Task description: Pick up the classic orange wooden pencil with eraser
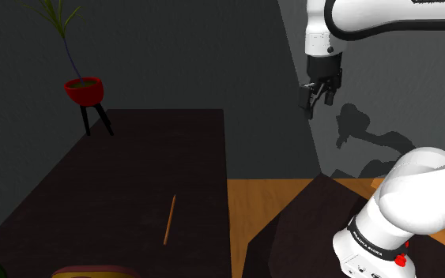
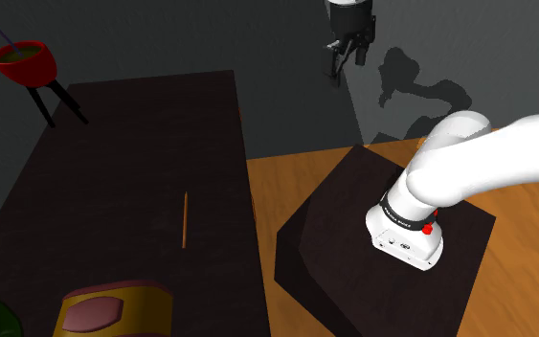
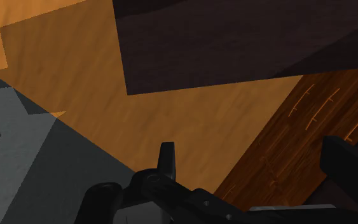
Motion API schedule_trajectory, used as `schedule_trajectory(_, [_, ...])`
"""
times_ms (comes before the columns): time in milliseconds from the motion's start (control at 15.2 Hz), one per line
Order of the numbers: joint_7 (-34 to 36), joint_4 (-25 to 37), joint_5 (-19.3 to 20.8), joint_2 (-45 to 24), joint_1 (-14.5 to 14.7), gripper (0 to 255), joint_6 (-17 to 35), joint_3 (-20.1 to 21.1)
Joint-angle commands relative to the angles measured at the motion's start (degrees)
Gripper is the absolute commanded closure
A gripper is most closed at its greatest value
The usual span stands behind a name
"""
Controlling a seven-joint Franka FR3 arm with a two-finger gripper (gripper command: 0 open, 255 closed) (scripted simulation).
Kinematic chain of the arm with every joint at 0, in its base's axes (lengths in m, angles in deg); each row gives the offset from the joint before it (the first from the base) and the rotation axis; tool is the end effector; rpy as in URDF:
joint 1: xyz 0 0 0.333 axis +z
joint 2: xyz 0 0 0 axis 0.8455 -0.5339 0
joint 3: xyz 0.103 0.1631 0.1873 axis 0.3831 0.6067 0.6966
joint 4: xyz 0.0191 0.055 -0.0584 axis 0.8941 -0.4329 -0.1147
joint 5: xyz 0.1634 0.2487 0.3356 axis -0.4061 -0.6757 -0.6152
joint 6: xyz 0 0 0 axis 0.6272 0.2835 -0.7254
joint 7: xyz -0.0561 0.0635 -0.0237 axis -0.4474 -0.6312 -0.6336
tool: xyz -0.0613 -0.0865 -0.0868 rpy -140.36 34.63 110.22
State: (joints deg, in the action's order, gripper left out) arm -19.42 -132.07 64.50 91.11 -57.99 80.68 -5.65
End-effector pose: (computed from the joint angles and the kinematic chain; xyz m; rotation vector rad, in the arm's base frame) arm 0.3780 0.0069 0.4917 2.9710 -0.1450 -0.2096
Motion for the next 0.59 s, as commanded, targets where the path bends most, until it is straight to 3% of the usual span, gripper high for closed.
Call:
schedule_trajectory(0, [0.0,0.0,0.0,0.0,0.0,0,0.0,0.0])
schedule_trajectory(528, [15.93,-2.96,-8.3,-4.76,1.91,0,6.27,10.87])
